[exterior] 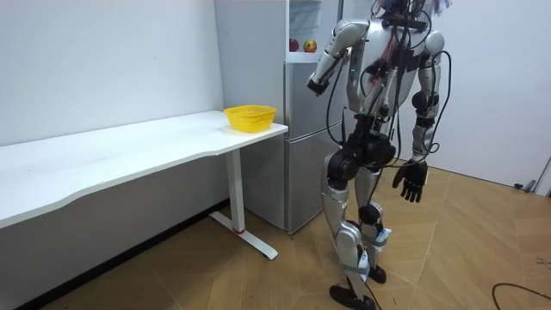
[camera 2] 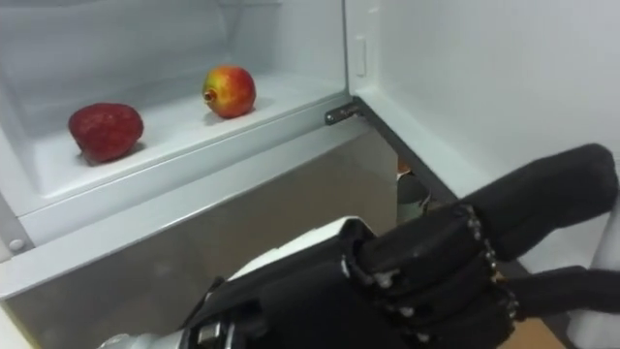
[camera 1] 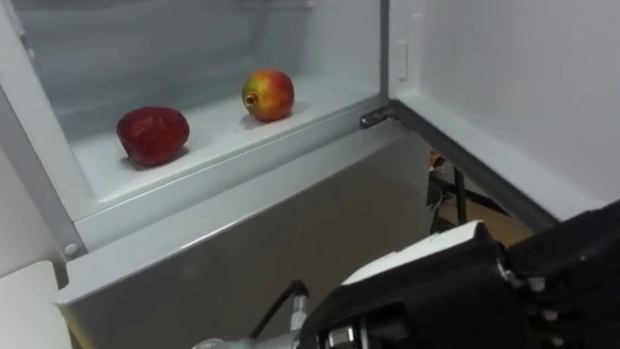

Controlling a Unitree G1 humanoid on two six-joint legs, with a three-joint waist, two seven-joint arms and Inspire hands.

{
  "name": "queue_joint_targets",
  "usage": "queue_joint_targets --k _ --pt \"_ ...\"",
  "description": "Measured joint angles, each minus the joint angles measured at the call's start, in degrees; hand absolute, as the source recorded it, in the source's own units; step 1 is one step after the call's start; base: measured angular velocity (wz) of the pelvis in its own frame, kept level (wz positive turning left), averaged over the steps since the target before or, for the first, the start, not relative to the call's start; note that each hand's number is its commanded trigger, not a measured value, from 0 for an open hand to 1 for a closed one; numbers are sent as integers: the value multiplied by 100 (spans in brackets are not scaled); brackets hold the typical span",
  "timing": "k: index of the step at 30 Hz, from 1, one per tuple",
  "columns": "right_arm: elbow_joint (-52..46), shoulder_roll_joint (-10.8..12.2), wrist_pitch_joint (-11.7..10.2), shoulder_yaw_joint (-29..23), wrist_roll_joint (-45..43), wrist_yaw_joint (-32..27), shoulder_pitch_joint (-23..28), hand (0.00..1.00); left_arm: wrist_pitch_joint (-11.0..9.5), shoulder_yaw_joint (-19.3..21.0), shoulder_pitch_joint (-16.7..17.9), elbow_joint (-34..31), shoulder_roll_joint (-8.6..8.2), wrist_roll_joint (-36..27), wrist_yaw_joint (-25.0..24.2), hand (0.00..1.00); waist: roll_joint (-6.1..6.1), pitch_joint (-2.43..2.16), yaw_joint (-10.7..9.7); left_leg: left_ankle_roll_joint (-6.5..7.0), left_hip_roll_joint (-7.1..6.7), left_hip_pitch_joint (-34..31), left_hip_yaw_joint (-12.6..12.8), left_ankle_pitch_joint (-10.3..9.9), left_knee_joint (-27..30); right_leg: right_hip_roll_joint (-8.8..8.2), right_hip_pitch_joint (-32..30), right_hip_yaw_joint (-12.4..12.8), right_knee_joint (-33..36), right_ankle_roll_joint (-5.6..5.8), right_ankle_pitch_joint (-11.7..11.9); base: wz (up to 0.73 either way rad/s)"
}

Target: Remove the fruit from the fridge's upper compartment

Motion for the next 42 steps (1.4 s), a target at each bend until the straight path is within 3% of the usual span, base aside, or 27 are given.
queue_joint_targets --k 10,15,18,20,21,23,25,27,29,30,31,34,38,42 --pt "127 -14 -5 1 131 -44 24 0 75 -37 -218 105 -60 -127 106 0 27 -3 19 -1 14 31 -34 0 -13 24 29 23 10 -10 6 -3" --pt "194 -26 -11 4 179 -63 102 0 74 22 -215 -2 -19 -120 170 0 30 -3 230 0 2 35 -162 0 -18 10 37 -43 8 -10 7 7" --pt "200 -17 -14 -2 178 -104 111 0 66 375 -201 -297 88 -104 253 0 44 -7 440 0 -7 -29 -357 0 -19 -21 96 -211 -14 -14 9 24" --pt "242 2 -77 -2 171 -253 96 0 52 994 36 -688 258 -31 421 0 45 -8 864 0 -2 -26 -437 2 -22 -11 100 -249 1 -20 12 11" --pt "253 10 -84 -19 163 -283 96 0 24 1186 146 -801 320 -20 466 0 41 -8 941 0 1 -28 -502 2 -22 -12 114 -294 4 -25 15 33" --pt "230 35 -199 -357 175 -398 211 0 -68 2125 646 -1151 497 32 693 0 22 1 1262 0 -10 9 -750 2 -47 -27 194 -523 -16 -30 11 54" --pt "208 90 -212 -584 66 -471 260 0 -142 2858 868 -1246 619 337 971 0 -21 2 1674 -1 -11 23 -873 3 -63 -25 214 -663 -15 -47 1 40" --pt "170 156 -257 -679 -55 -561 317 0 -208 3482 1015 -1348 644 574 1342 0 -103 -14 1968 -24 -12 -67 -986 16 -61 -55 210 -870 -39 -64 -9 53" --pt "80 216 -321 -770 -198 -715 352 0 -446 4161 1260 -1436 634 625 1833 0 -188 -47 2273 -44 -20 -157 -1162 28 -34 -91 232 -1121 -98 -70 -10 55" --pt "69 237 -334 -777 -234 -769 359 0 -523 4300 1288 -1435 634 685 1975 0 -184 -56 2339 -48 -28 -159 -1235 30 -20 -101 275 -1171 -106 -71 -10 53" --pt "82 275 -359 -813 -288 -857 360 0 -620 4558 1335 -1425 635 751 2238 0 -258 -44 2471 -53 -50 -158 -1363 35 -10 -119 335 -1277 -129 -78 -17 48" --pt "1 344 -435 -920 -300 -1034 481 0 -787 5325 1584 -1438 633 1184 2882 0 -291 -87 2795 -55 -85 -146 -1549 38 -2 -131 456 -1454 -208 -69 -24 32" --pt "-160 464 -441 -1056 -366 -1291 699 0 -910 6442 2072 -1357 589 1668 3980 0 -210 -95 3094 -53 -142 -138 -1765 37 46 -187 565 -1612 -218 -37 -44 20" --pt "-181 471 -375 -1114 -360 -1388 730 0 -1021 6958 2444 -1069 534 2372 4882 0 -111 -78 3254 -28 -224 -147 -1906 50 51 -311 613 -1763 -209 6 -109 24"
